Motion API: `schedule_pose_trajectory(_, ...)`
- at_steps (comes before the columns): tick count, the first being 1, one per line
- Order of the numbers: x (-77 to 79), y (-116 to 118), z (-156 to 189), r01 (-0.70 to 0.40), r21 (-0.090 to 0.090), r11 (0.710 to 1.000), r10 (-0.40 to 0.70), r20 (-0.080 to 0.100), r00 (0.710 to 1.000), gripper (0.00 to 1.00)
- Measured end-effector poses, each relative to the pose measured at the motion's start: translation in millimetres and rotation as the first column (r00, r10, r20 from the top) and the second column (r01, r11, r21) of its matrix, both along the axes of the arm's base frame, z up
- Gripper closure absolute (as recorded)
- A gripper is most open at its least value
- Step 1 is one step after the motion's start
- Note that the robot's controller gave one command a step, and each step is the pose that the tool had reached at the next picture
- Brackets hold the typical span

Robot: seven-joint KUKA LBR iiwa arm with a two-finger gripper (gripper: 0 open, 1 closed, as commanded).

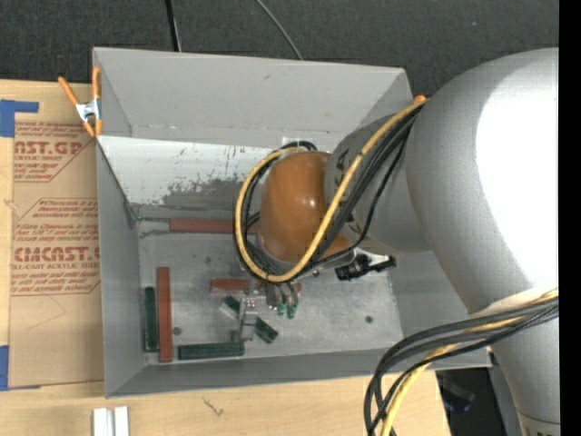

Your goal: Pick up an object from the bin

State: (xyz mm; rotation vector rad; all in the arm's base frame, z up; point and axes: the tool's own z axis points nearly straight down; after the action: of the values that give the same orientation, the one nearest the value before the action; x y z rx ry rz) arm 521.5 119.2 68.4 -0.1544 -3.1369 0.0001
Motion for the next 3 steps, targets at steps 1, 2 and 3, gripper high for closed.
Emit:
schedule_pose_trajectory(1, -15.0, 2.2, 1.2, 0.242, 0.000, 0.970, -0.242, 0.001, 0.970, 0.00)
schedule_pose_trajectory(2, -5.6, 1.9, 0.5, 0.031, 0.001, 1.000, -0.031, 0.001, 1.000, 0.00)
schedule_pose_trajectory(3, -15.6, 2.7, 0.5, 0.242, 0.000, 0.970, -0.242, -0.001, 0.970, 1.00)
